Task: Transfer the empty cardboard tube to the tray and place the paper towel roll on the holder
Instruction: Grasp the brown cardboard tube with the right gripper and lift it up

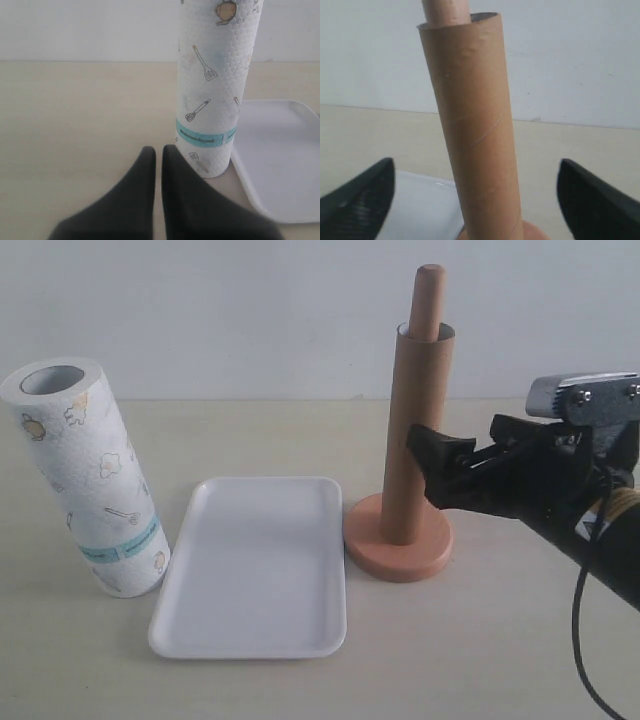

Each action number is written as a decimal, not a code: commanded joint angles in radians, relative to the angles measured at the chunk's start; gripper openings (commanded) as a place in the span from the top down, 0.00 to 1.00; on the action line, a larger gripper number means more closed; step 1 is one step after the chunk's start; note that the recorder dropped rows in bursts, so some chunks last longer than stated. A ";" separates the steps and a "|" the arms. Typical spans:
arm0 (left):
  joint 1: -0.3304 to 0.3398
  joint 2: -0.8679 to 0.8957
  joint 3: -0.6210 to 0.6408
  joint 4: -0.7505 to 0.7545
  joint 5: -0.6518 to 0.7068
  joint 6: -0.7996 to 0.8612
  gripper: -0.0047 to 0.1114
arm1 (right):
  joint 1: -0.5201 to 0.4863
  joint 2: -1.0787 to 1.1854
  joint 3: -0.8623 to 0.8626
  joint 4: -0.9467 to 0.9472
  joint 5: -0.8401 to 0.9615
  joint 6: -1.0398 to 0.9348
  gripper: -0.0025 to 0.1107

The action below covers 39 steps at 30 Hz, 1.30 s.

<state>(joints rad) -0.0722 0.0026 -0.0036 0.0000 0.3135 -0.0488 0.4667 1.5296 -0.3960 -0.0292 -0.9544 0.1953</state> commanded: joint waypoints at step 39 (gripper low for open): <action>0.002 -0.003 0.004 -0.008 0.003 0.006 0.92 | 0.013 0.176 -0.263 -0.021 0.183 -0.022 0.98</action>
<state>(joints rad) -0.0722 0.0026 -0.0036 0.0000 0.3135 -0.0488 0.4785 1.7498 -0.6554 -0.0305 -0.7716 0.1685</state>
